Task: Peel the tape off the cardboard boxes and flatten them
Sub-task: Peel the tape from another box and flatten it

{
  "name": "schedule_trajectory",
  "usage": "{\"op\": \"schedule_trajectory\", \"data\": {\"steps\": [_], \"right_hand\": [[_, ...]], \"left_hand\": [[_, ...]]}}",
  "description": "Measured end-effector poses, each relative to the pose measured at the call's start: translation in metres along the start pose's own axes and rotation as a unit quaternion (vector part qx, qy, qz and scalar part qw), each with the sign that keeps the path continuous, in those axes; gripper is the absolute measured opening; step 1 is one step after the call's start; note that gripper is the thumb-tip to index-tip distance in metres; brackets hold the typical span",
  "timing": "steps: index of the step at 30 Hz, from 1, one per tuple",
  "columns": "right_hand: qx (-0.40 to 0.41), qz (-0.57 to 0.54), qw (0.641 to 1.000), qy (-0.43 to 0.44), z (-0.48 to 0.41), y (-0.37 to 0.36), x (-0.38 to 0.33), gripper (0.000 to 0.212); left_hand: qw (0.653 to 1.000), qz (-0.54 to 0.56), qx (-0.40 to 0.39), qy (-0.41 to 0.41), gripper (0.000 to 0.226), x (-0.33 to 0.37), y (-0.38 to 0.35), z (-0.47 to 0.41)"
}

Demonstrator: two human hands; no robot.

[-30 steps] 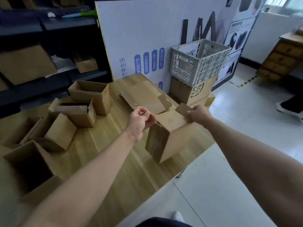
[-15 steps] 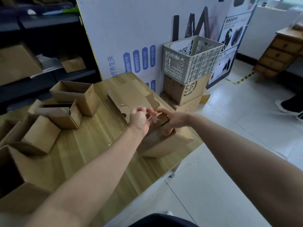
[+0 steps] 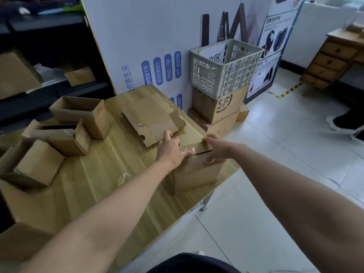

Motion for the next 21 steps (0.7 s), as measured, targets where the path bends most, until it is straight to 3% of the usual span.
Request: {"op": "schedule_trajectory", "data": {"steps": [3, 7, 11, 16, 19, 21], "right_hand": [[0.005, 0.03, 0.999, 0.031, -0.005, -0.013, -0.005, 0.106], [0.025, 0.115, 0.99, 0.076, -0.011, -0.024, -0.022, 0.119], [0.042, 0.097, 0.993, 0.044, -0.009, -0.007, -0.011, 0.114], [0.037, 0.106, 0.993, 0.023, -0.009, 0.001, -0.016, 0.113], [0.032, 0.106, 0.994, 0.014, -0.01, 0.001, -0.02, 0.112], [0.028, 0.089, 0.996, 0.006, -0.01, 0.001, -0.019, 0.112]], "left_hand": [[0.992, -0.104, 0.053, -0.051, 0.042, 0.011, 0.001, -0.002], [0.997, 0.051, 0.002, -0.062, 0.015, 0.016, -0.01, -0.004], [0.97, 0.22, 0.077, 0.069, 0.015, -0.033, 0.022, -0.005], [0.918, 0.299, 0.132, 0.225, 0.008, -0.105, 0.028, 0.006], [0.865, 0.369, 0.142, 0.31, 0.032, -0.124, 0.013, 0.019], [0.84, 0.396, 0.138, 0.344, 0.03, -0.13, 0.002, 0.022]]}}
Point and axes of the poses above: each hand's wrist, its own z-axis away from the middle knuckle, its own y-axis out of the back of the hand, x = y × z, the point moved 10 cm from there along -z, towards the middle knuckle, and after that the axes turned 1 degree about -x, right-handed, at the moved point
